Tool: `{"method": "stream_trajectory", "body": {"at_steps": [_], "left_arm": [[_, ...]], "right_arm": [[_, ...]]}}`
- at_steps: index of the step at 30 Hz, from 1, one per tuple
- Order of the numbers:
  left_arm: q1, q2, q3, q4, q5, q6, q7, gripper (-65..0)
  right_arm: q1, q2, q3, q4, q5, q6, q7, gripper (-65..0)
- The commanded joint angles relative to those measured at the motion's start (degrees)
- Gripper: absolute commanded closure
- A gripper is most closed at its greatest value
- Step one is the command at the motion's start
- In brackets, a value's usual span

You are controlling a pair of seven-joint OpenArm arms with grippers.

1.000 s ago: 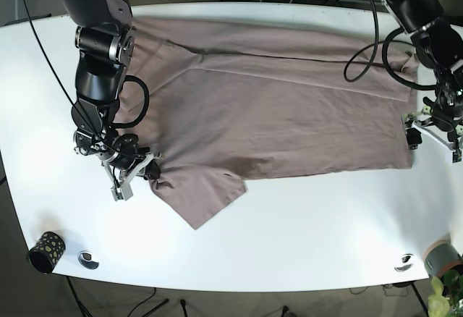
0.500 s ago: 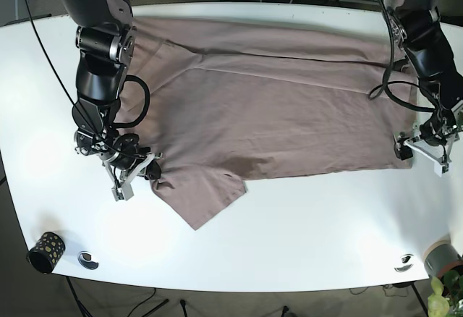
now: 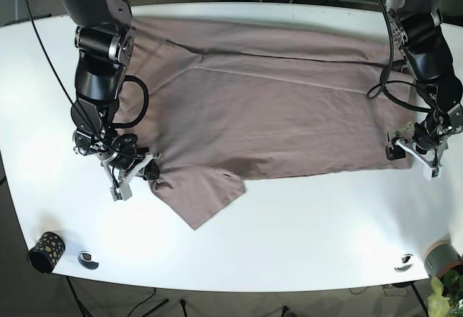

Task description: Fold the T-shirt properly

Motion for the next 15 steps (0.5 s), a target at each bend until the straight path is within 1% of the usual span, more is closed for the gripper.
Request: {"method": "stream_trajectory", "body": {"at_steps": [1,5,6,7,10,12,13,15], "left_arm": [[-1.22,-0.72,-0.11,-1.24,-0.60,-0.46,-1.70,-49.2],[-1.83,-0.72,-0.11,-4.67,-0.60,-0.46,-7.15,-34.4],[-2.01,-0.72,-0.11,-6.25,-0.34,-0.46,-8.91,-29.0],[-2.01,-0.72,-0.11,-7.40,-0.34,-0.46,-9.97,-25.7],[-2.80,-0.89,-0.11,-9.86,-0.34,-0.46,-11.99,-16.2],[-3.24,-0.89,-0.11,-10.56,-0.34,-0.46,-12.34,-10.6],[-3.33,-0.89,-0.11,-10.21,-0.34,-0.46,-12.34,-6.1],[-3.33,-0.89,-0.11,-10.21,-0.34,-0.46,-12.25,0.0]], "right_arm": [[1.83,0.67,0.12,1.13,1.20,0.52,1.21,0.0],[1.83,0.67,0.12,1.13,1.29,0.52,1.21,0.0],[1.83,0.67,0.12,1.13,1.29,0.52,1.21,0.0],[1.83,0.67,0.12,1.13,1.11,0.52,1.21,0.0],[1.83,0.58,0.12,1.13,1.02,0.52,1.21,0.0],[1.83,0.49,0.03,1.13,1.02,0.52,1.21,0.0],[1.83,0.40,0.03,1.13,1.02,0.52,1.21,0.0],[1.83,0.40,0.03,1.30,1.02,0.52,1.21,0.0]]}}
